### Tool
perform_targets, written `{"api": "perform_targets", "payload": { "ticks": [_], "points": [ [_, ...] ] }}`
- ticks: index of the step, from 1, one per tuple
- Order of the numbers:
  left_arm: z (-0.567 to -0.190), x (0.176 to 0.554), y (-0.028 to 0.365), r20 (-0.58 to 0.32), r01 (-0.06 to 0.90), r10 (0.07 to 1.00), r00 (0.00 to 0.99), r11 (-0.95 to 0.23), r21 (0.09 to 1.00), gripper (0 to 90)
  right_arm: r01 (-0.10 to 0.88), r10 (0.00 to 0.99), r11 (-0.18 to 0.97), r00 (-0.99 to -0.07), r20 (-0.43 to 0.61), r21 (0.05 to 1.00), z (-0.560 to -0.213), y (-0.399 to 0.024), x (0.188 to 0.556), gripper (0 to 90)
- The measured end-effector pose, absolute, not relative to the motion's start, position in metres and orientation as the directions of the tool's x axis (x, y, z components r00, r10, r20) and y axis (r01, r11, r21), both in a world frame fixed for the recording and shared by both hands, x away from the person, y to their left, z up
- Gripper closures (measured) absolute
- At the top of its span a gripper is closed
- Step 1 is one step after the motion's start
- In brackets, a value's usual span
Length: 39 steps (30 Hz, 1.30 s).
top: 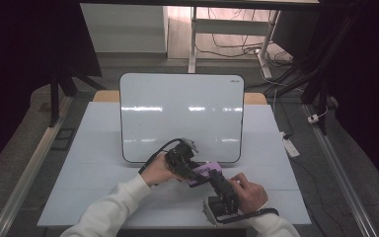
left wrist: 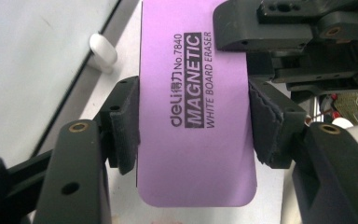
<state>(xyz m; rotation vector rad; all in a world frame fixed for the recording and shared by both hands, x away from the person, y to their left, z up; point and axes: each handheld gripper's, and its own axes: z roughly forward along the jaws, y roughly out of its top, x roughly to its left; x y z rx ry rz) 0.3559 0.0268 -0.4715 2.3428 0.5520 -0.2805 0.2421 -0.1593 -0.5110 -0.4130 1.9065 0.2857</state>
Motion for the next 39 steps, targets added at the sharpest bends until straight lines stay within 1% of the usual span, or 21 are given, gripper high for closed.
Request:
{"api": "perform_targets", "payload": {
  "ticks": [1, 2, 5, 9, 12, 15, 19, 23, 26, 28, 32, 36, 39],
  "points": [
    [-0.470, 0.355, 0.028, -0.340, 0.459, 0.310, 0.888, -0.648, 0.607, 39.4, -0.416, -0.135, 0.909, -0.338, -0.931, 0.019, -0.510, -0.160, 0.243, 63.9],
    [-0.468, 0.354, 0.030, -0.335, 0.460, 0.315, 0.888, -0.626, 0.629, 37.2, -0.408, -0.134, 0.913, -0.337, -0.932, 0.016, -0.508, -0.160, 0.244, 64.2],
    [-0.459, 0.349, 0.041, -0.287, 0.447, 0.354, 0.890, -0.554, 0.702, 31.7, -0.388, -0.076, 0.918, -0.374, -0.924, 0.082, -0.505, -0.165, 0.248, 64.7],
    [-0.446, 0.336, 0.065, -0.194, 0.402, 0.436, 0.879, -0.458, 0.793, 27.8, -0.320, 0.051, 0.925, -0.436, -0.898, 0.208, -0.497, -0.172, 0.256, 65.0],
    [-0.440, 0.323, 0.087, -0.116, 0.364, 0.513, 0.851, -0.414, 0.834, 25.9, -0.222, 0.201, 0.913, -0.482, -0.853, 0.341, -0.489, -0.179, 0.264, 65.0],
    [-0.439, 0.309, 0.111, -0.062, 0.349, 0.587, 0.808, -0.391, 0.852, 24.9, -0.126, 0.359, 0.866, -0.519, -0.776, 0.485, -0.482, -0.184, 0.270, 65.0],
    [-0.444, 0.295, 0.141, -0.044, 0.368, 0.654, 0.756, -0.367, 0.854, 24.9, -0.010, 0.500, 0.796, -0.554, -0.666, 0.606, -0.475, -0.191, 0.278, 65.0],
    [-0.453, 0.279, 0.168, -0.012, 0.379, 0.712, 0.702, -0.359, 0.853, 24.1, 0.081, 0.620, 0.711, -0.541, -0.568, 0.699, -0.473, -0.197, 0.285, 65.0],
    [-0.459, 0.266, 0.185, 0.020, 0.380, 0.753, 0.658, -0.355, 0.854, 24.1, 0.146, 0.693, 0.644, -0.526, -0.493, 0.750, -0.471, -0.202, 0.289, 65.0],
    [-0.463, 0.258, 0.196, 0.026, 0.389, 0.773, 0.634, -0.348, 0.853, 24.1, 0.182, 0.731, 0.601, -0.517, -0.445, 0.778, -0.471, -0.204, 0.292, 64.9],
    [-0.475, 0.246, 0.215, 0.011, 0.424, 0.803, 0.596, -0.326, 0.845, 24.1, 0.234, 0.789, 0.532, -0.485, -0.377, 0.814, -0.471, -0.206, 0.297, 64.8],
    [-0.486, 0.240, 0.229, -0.023, 0.464, 0.826, 0.563, -0.293, 0.836, 23.8, 0.276, 0.834, 0.478, -0.440, -0.333, 0.834, -0.472, -0.207, 0.303, 64.6],
    [-0.491, 0.237, 0.234, -0.033, 0.476, 0.833, 0.553, -0.283, 0.832, 23.8, 0.316, 0.862, 0.445, -0.405, -0.304, 0.838, -0.475, -0.204, 0.308, 64.6]
  ]
}}
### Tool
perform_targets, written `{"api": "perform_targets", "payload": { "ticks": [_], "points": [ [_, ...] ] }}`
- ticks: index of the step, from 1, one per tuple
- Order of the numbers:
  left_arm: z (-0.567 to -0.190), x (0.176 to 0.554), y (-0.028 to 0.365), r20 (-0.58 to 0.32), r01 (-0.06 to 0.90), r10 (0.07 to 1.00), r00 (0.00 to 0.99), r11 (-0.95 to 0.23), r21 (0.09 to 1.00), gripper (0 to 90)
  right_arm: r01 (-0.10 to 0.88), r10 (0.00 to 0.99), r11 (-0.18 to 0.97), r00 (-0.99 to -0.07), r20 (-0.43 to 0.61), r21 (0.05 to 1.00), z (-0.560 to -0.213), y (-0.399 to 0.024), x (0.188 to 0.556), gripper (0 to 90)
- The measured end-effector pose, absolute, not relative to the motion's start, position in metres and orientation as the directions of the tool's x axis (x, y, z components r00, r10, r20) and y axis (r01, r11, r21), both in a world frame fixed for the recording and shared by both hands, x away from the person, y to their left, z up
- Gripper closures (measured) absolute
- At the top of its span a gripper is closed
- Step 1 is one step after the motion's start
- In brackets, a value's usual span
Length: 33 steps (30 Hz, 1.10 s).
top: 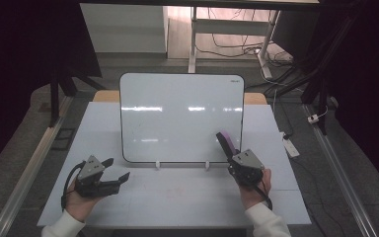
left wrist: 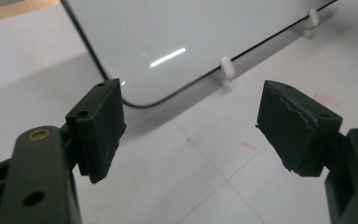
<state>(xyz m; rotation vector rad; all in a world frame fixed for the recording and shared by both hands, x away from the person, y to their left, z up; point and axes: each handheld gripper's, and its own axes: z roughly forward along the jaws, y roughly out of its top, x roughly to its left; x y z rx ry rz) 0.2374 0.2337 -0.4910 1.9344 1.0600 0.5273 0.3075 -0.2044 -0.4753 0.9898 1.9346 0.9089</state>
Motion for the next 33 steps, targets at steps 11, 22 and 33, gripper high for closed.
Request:
{"api": "perform_targets", "payload": {
  "ticks": [11, 22, 33],
  "points": [
    [-0.496, 0.238, 0.238, -0.046, 0.489, 0.837, 0.545, -0.272, 0.829, 23.9, 0.334, 0.916, 0.374, -0.281, -0.288, 0.865, -0.473, -0.193, 0.312, 64.0],
    [-0.497, 0.238, 0.239, -0.056, 0.494, 0.837, 0.545, -0.267, 0.828, 24.0, 0.345, 0.925, 0.357, -0.257, -0.278, 0.868, -0.474, -0.192, 0.317, 61.6],
    [-0.498, 0.239, 0.239, -0.061, 0.498, 0.835, 0.547, -0.266, 0.826, 24.0, 0.315, 0.911, 0.368, -0.310, -0.271, 0.875, -0.474, -0.190, 0.318, 46.7]
  ]
}}
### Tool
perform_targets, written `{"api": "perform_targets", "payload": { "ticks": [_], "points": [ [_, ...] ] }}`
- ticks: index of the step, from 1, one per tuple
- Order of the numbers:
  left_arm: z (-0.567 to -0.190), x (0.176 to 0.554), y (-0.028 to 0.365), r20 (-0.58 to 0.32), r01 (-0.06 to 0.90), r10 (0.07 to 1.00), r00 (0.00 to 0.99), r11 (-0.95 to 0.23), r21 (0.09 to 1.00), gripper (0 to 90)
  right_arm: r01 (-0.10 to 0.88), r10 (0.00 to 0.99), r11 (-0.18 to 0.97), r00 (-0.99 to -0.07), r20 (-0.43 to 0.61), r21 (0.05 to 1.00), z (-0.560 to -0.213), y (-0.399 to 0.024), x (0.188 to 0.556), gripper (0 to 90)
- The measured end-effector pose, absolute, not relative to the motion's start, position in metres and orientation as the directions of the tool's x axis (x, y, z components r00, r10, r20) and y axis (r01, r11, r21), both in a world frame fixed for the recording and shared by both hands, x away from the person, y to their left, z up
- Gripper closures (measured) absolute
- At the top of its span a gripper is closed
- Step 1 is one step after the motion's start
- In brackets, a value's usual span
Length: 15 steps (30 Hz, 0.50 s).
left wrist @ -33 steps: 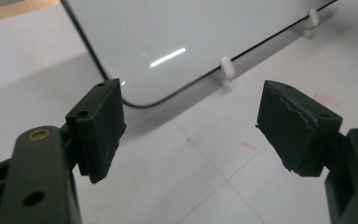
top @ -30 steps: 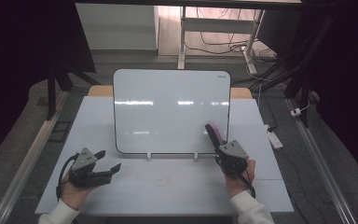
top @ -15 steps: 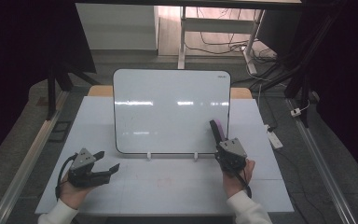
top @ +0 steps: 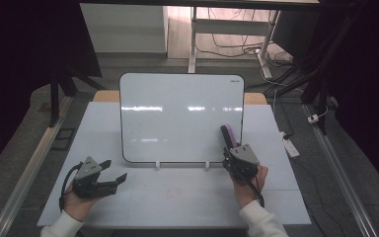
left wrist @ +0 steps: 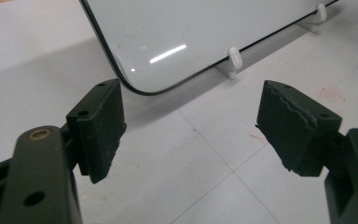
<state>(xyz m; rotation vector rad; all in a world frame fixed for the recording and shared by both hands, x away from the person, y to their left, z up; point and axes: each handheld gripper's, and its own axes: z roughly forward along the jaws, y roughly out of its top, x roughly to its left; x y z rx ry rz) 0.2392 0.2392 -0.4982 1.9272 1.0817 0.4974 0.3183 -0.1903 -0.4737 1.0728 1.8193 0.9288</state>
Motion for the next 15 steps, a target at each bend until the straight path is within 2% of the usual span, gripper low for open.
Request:
{"api": "perform_targets", "payload": {
  "ticks": [5, 15],
  "points": [
    [-0.500, 0.240, 0.240, -0.062, 0.502, 0.833, 0.550, -0.270, 0.822, 24.0, 0.278, 0.874, 0.379, -0.421, -0.243, 0.883, -0.470, -0.199, 0.314, 33.7],
    [-0.503, 0.242, 0.239, -0.076, 0.511, 0.823, 0.563, -0.275, 0.814, 24.7, 0.275, 0.809, 0.402, -0.554, -0.198, 0.874, -0.469, -0.229, 0.307, 32.5]
  ]
}}
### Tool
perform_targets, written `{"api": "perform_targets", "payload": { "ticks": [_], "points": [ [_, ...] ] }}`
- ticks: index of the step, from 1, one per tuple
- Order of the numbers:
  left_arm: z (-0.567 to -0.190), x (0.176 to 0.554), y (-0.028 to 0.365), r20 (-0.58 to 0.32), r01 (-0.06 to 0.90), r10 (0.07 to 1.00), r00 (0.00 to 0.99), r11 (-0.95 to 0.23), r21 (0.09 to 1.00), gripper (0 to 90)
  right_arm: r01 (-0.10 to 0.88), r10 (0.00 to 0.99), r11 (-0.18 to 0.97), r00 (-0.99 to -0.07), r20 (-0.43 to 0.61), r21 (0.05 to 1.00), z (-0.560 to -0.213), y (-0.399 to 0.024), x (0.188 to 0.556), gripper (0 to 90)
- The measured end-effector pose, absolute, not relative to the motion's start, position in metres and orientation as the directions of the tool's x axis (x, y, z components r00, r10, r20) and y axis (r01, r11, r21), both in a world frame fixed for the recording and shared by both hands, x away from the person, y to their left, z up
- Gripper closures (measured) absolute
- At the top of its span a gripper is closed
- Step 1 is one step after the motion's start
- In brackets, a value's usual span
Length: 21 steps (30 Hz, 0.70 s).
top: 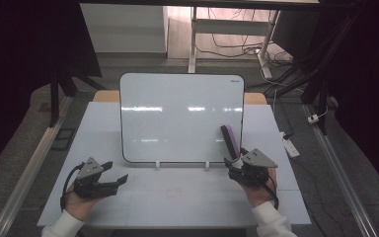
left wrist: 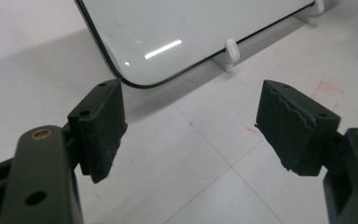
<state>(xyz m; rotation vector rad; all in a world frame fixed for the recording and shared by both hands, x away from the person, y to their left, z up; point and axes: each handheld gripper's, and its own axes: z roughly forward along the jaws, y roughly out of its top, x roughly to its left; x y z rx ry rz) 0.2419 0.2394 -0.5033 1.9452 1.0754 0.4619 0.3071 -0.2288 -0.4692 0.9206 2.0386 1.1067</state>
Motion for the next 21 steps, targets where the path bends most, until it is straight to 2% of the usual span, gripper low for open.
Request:
{"api": "perform_targets", "payload": {
  "ticks": [8, 21],
  "points": [
    [-0.507, 0.244, 0.240, -0.094, 0.531, 0.812, 0.576, -0.284, 0.798, 25.0, 0.257, 0.743, 0.417, -0.649, -0.164, 0.872, -0.479, -0.251, 0.302, 32.0],
    [-0.509, 0.245, 0.241, -0.106, 0.555, 0.812, 0.574, -0.291, 0.779, 24.1, 0.265, 0.738, 0.396, -0.662, -0.132, 0.879, -0.497, -0.296, 0.305, 33.7]
  ]
}}
